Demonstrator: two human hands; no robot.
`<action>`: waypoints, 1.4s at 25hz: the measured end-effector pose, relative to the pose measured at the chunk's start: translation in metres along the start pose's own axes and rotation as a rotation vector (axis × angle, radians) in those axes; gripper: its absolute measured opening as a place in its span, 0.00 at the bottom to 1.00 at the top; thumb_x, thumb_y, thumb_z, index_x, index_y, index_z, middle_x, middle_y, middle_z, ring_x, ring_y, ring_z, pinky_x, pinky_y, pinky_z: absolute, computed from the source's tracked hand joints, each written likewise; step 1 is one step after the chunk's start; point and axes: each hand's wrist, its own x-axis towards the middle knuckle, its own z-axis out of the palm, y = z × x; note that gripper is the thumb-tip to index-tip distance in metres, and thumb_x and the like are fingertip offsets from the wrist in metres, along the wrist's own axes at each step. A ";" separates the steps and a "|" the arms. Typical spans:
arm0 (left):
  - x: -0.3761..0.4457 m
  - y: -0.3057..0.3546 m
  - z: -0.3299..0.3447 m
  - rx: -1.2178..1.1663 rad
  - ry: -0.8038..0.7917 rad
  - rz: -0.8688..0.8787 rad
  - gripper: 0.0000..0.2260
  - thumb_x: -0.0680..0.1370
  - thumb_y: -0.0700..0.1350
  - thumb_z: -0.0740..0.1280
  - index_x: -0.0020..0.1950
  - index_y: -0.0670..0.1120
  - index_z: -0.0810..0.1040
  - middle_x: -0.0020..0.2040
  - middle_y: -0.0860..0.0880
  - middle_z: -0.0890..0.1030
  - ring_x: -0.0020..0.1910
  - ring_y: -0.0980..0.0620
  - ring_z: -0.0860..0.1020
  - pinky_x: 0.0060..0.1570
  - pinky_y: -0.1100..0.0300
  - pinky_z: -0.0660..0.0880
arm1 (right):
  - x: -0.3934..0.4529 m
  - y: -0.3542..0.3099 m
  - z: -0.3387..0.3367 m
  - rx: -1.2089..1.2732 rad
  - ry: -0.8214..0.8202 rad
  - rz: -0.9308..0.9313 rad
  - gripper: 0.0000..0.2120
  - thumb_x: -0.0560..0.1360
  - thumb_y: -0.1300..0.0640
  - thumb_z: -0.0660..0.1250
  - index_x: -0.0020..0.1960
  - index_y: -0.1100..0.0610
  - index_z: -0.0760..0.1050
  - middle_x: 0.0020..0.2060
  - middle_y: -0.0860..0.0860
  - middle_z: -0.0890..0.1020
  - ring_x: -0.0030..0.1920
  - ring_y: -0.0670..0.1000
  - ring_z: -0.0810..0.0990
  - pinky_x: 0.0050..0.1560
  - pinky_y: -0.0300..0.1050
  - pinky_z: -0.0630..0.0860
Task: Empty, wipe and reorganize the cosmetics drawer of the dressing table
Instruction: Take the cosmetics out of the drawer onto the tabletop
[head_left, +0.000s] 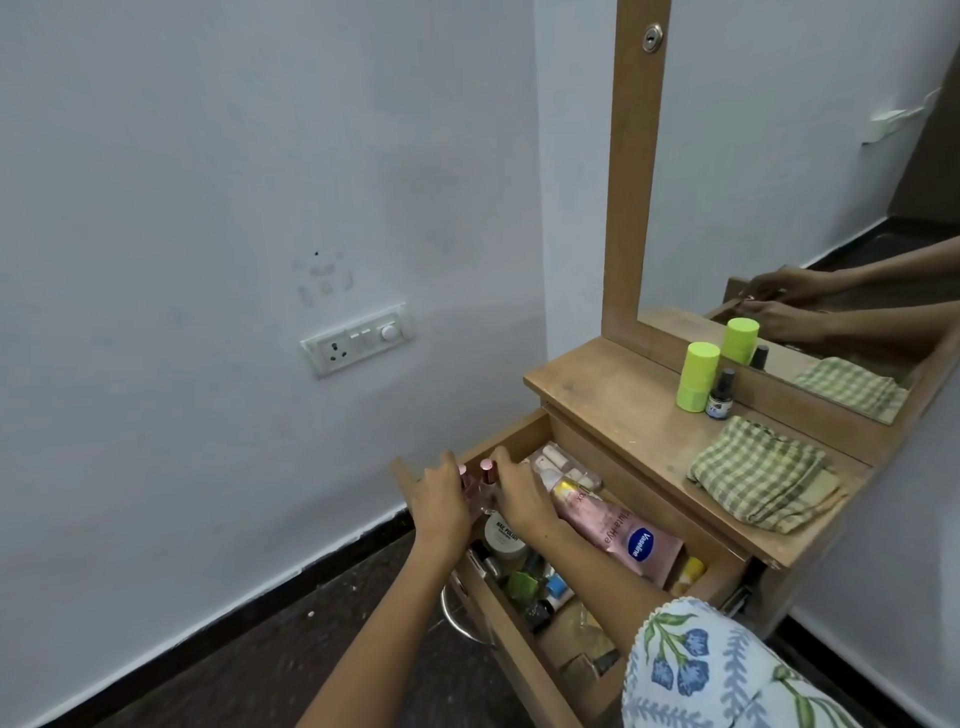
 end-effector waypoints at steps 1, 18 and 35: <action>0.001 0.000 0.002 0.028 0.000 -0.010 0.03 0.76 0.35 0.61 0.48 0.41 0.71 0.33 0.46 0.78 0.35 0.43 0.78 0.50 0.50 0.72 | 0.000 0.000 -0.002 0.000 -0.001 -0.006 0.11 0.76 0.65 0.63 0.54 0.59 0.64 0.47 0.59 0.81 0.48 0.59 0.81 0.45 0.52 0.78; 0.008 0.014 0.005 -0.061 -0.006 0.051 0.10 0.78 0.38 0.62 0.52 0.44 0.61 0.33 0.48 0.73 0.29 0.48 0.70 0.27 0.58 0.64 | -0.059 0.037 -0.104 0.191 0.346 -0.171 0.21 0.76 0.62 0.67 0.63 0.50 0.62 0.44 0.55 0.82 0.41 0.51 0.82 0.41 0.52 0.81; 0.086 0.175 0.035 -0.444 0.013 0.471 0.15 0.72 0.37 0.70 0.54 0.49 0.71 0.36 0.47 0.80 0.36 0.51 0.79 0.39 0.49 0.78 | -0.037 0.091 -0.181 -0.073 0.645 0.058 0.21 0.72 0.61 0.73 0.59 0.52 0.66 0.42 0.53 0.81 0.41 0.55 0.82 0.37 0.51 0.79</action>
